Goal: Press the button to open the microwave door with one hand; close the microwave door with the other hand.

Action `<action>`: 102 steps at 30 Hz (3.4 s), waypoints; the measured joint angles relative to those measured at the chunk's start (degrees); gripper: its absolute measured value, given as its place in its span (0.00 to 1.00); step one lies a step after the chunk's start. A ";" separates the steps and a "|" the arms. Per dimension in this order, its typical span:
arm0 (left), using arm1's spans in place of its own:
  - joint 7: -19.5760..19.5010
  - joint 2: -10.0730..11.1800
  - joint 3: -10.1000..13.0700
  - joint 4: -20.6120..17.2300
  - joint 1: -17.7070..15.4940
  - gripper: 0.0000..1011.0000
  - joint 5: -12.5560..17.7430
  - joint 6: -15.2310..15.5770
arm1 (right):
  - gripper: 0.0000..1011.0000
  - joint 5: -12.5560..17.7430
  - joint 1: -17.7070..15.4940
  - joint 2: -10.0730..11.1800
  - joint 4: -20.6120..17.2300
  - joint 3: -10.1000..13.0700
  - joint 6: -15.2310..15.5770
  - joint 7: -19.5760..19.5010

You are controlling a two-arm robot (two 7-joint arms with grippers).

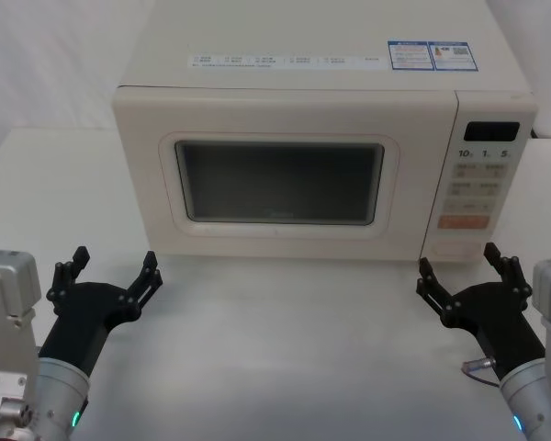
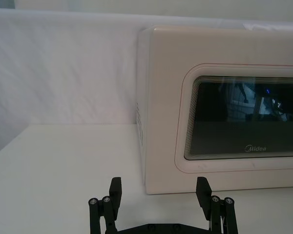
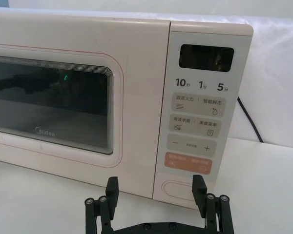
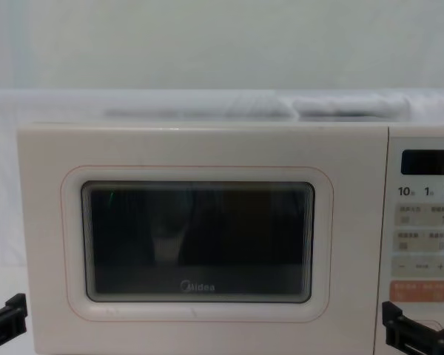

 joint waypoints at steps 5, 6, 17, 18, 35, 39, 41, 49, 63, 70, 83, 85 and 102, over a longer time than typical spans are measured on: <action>0.00 0.00 0.00 0.00 0.00 0.99 0.00 0.00 | 0.86 0.00 0.00 0.00 0.00 0.00 0.00 0.00; 0.00 0.00 0.00 0.00 0.00 0.99 0.00 -0.01 | 0.85 0.00 0.00 0.00 0.00 0.00 0.00 0.00; 0.00 0.00 0.00 0.00 0.00 0.99 0.00 0.00 | 0.50 0.00 0.00 0.00 0.00 0.00 0.00 0.00; 0.00 0.00 0.00 0.00 0.00 0.99 0.00 0.00 | 0.50 0.00 0.00 0.00 0.00 0.00 0.00 0.00; 0.00 0.00 0.00 0.00 0.00 0.99 0.00 0.00 | 0.00 0.00 0.00 0.00 0.00 0.00 0.00 0.00; 0.00 0.00 0.00 0.00 0.00 0.99 0.00 0.00 | 0.00 0.00 0.03 -0.10 0.00 0.08 0.00 0.19; 0.00 0.00 0.00 0.00 0.00 0.99 0.00 0.00 | 0.00 -0.01 0.13 -0.29 0.10 0.25 -0.03 0.65; 0.00 0.00 0.00 0.00 0.00 0.99 0.00 0.00 | 0.00 0.52 0.84 -1.09 0.41 1.69 2.67 3.28; 0.00 0.00 0.00 0.00 0.00 0.99 0.00 0.00 | 0.00 2.82 6.70 -2.64 5.72 4.57 9.69 8.31; 0.00 0.00 0.00 0.00 0.00 0.99 0.00 0.00 | 0.00 3.44 8.57 -3.67 8.41 5.13 10.44 8.68; 0.00 0.00 0.00 0.00 0.00 0.99 0.00 0.00 | 0.00 3.88 9.94 -5.10 12.08 5.66 9.59 8.57; 0.00 0.00 0.00 0.00 0.00 0.99 0.00 0.00 | 0.00 3.91 10.23 -5.33 12.65 5.76 9.27 8.49; 0.00 0.00 0.00 0.00 0.00 0.99 0.00 0.00 | 0.00 3.88 12.28 -6.82 16.13 6.42 6.90 7.63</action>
